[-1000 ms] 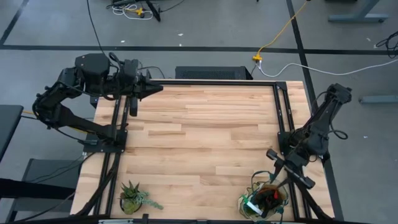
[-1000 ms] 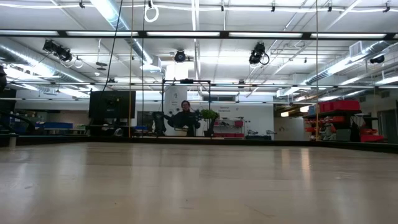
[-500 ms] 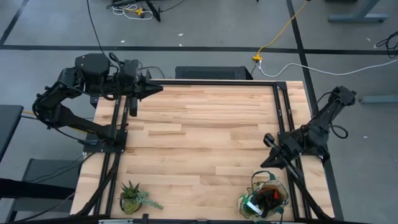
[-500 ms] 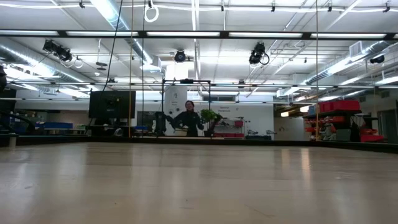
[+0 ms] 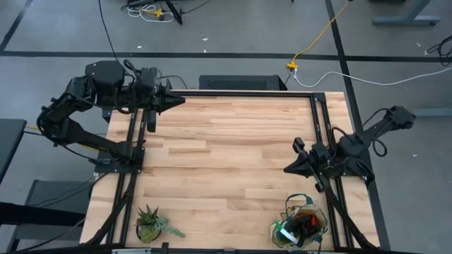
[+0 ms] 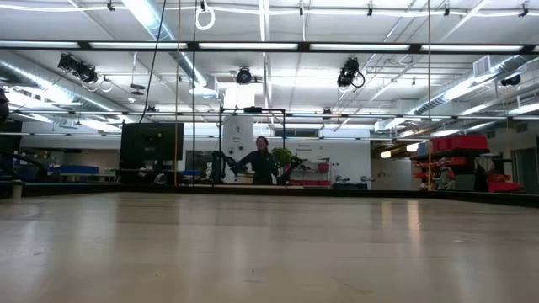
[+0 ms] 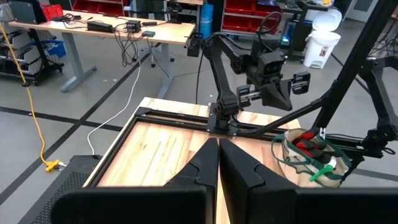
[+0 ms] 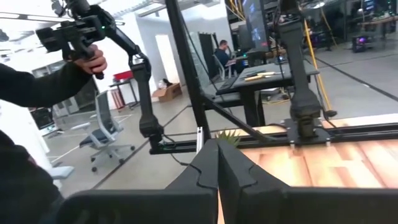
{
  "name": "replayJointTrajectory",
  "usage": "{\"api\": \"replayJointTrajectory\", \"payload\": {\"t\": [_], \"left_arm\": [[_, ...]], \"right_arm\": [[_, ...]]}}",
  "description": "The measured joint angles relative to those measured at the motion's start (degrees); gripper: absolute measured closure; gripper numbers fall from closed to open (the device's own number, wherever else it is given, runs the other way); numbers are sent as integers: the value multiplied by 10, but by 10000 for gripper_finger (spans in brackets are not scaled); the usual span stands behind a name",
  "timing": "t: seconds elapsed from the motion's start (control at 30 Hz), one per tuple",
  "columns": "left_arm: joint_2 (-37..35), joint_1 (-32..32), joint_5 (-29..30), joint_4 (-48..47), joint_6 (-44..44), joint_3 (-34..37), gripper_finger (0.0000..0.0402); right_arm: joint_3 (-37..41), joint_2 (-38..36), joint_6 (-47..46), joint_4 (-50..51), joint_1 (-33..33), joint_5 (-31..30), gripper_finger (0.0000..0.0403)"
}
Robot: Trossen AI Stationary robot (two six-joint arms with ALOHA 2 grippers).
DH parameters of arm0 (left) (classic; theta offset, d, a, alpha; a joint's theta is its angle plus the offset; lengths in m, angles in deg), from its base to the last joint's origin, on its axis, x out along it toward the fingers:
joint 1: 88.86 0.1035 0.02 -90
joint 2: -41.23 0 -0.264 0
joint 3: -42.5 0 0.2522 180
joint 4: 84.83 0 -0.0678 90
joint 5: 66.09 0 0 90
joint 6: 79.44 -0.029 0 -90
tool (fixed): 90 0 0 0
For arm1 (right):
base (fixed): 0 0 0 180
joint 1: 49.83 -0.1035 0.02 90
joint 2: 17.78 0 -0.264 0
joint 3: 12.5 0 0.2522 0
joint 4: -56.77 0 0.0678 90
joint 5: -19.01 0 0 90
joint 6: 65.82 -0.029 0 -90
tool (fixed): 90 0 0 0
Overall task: Pick & Place Garden tools in Gardening bag
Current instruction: Return to Home Position
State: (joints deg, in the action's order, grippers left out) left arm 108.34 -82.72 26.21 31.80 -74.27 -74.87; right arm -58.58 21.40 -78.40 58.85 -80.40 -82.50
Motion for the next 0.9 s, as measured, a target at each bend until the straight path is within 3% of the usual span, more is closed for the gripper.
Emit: {"api": "replayJointTrajectory", "payload": {"t": [0.43, 0.9], "left_arm": [[0, 0, 0, 0, 5, 0, 381], [0, 0, 0, 0, 7, 0, 381]], "right_arm": [[0, 0, 1, 0, 100, 109, 403], [0, 0, 83, -2, 104, 110, 403]]}}
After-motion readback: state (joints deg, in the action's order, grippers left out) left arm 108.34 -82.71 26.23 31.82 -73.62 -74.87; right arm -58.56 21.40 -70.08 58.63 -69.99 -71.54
